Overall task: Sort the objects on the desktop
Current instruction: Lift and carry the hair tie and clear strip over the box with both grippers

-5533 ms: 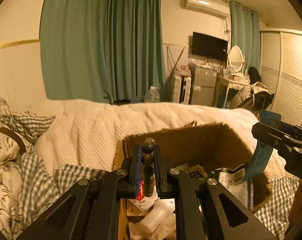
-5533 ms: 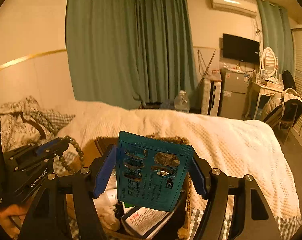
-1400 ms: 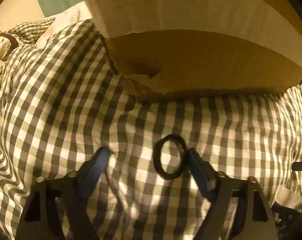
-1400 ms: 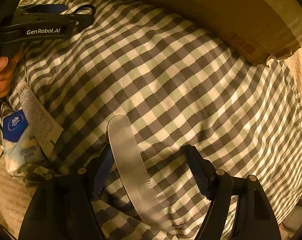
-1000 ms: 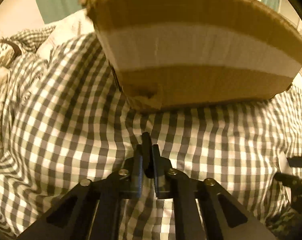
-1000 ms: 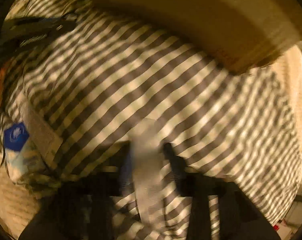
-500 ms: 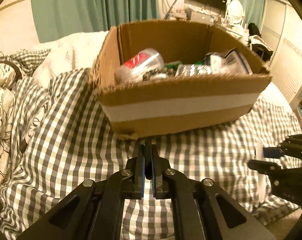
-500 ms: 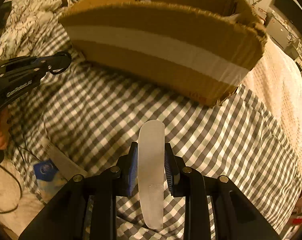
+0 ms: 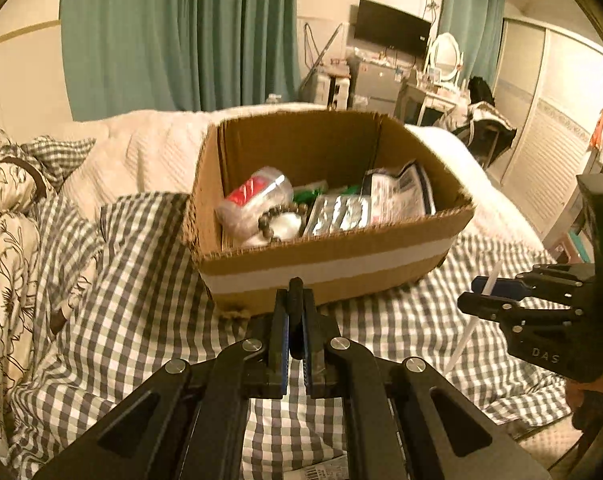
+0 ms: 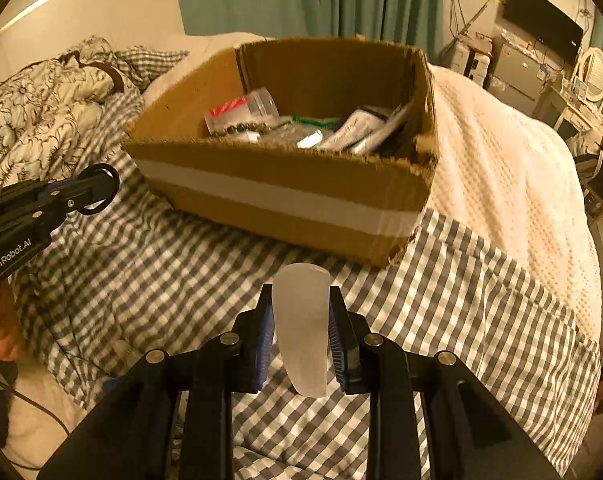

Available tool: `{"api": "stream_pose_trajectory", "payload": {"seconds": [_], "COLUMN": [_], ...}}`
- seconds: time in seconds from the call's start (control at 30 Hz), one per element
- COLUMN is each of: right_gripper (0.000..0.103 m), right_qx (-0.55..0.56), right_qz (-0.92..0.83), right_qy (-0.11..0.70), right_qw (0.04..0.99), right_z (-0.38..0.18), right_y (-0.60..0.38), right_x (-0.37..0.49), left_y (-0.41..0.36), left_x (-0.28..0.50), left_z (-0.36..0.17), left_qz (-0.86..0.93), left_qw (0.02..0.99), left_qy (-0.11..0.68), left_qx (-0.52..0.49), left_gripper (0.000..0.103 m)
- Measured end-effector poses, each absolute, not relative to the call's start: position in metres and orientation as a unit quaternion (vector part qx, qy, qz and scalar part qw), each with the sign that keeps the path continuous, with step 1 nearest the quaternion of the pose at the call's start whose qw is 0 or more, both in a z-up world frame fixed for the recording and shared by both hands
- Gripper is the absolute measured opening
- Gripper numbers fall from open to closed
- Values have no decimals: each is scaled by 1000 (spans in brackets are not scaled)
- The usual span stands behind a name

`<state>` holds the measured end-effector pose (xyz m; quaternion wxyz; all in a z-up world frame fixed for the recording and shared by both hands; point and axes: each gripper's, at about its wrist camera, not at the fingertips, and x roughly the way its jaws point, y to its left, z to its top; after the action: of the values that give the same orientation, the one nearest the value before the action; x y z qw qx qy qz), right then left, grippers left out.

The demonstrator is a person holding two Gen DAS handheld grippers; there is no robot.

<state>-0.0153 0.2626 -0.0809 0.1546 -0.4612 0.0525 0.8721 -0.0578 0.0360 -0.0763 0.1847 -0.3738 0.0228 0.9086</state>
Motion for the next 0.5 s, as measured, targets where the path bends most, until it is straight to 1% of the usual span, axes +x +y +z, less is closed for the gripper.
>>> {"api": "stream_pose_trajectory", "payload": {"seconds": [0.3, 0.5], "right_gripper": [24, 24], "right_qx": [-405, -337], "right_qz": [900, 926], "right_qy": [34, 61], "right_qw": [156, 159], "right_z": [-46, -13], "right_y": [242, 237], "right_x": [-20, -21], "left_y": [25, 20], "left_x": [-46, -38], "left_z": [-43, -23], "left_qz": [930, 942], "left_qw": [173, 170], "left_qy": [22, 21], "left_qx": [-323, -290], "left_gripper": [5, 5]}}
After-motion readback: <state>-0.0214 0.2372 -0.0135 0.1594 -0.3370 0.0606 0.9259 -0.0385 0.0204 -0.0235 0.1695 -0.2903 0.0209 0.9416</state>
